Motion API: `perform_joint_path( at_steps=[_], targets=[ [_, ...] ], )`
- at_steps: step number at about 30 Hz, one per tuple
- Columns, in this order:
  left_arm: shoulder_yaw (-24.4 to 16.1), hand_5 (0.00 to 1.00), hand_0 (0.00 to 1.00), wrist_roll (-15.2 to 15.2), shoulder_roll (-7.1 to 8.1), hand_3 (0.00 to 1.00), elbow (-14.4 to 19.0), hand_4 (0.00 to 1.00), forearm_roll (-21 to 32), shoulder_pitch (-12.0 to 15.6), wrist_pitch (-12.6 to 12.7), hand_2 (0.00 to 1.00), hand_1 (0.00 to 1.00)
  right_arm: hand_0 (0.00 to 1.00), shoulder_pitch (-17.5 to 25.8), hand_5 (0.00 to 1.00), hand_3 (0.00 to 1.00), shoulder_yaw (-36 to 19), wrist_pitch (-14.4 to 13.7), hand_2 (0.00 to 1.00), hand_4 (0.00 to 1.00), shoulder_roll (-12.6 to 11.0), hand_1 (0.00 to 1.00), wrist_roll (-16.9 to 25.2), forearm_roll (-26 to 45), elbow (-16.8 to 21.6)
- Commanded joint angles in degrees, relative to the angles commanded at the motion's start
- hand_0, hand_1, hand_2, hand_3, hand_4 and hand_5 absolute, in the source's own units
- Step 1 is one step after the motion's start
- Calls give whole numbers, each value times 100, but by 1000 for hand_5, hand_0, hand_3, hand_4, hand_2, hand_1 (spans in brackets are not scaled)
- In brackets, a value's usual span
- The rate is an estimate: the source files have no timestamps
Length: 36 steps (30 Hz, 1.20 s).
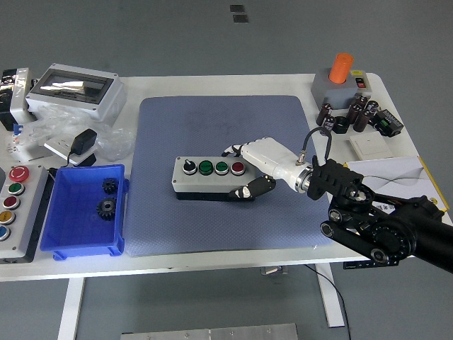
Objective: Pick up the button,place it on the desk,press the button,press the button
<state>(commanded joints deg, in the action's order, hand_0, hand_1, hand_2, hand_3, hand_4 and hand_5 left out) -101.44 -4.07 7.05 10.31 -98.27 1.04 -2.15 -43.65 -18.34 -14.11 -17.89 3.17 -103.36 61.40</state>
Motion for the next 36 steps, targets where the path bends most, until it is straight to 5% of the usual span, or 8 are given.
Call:
perform_joint_path(
  at_steps=[2,3,14,20,21,26,27,36],
  targets=[
    [2,231,732,0,-3,651,0,590,2,-2,-1,627,736,419,0,2,597,-1,30,625,529,-4,621,-17,-28,6],
    [4,231,732,1,-5,651,0,590,5,-4,-2,626,736,707,-1,2,703,-3,45,752,542,-6,738,-26,-41,14],
    [26,231,732,-3,-13,651,0,590,44,-7,10,626,736,748,-18,2,794,-50,281,810,591,-22,774,-110,-139,102],
    [35,232,732,1,-20,650,0,589,58,-5,8,626,736,759,-14,60,895,-84,379,859,714,-36,785,-128,-112,199],
    [35,233,731,2,-20,650,0,586,59,-5,8,625,736,768,-12,166,946,-91,391,885,837,-38,790,-129,-100,218],
    [33,233,731,4,-23,650,0,586,63,-4,5,625,736,768,3,166,946,-179,427,885,837,-61,790,-150,-58,344],
    [29,232,731,4,-23,648,0,581,60,-4,5,624,735,779,4,358,998,-198,429,901,982,-64,789,-157,-45,366],
    [28,234,731,36,-31,645,0,575,78,0,-2,624,735,777,66,400,998,-462,539,914,998,-166,792,-278,75,627]
  ],
)
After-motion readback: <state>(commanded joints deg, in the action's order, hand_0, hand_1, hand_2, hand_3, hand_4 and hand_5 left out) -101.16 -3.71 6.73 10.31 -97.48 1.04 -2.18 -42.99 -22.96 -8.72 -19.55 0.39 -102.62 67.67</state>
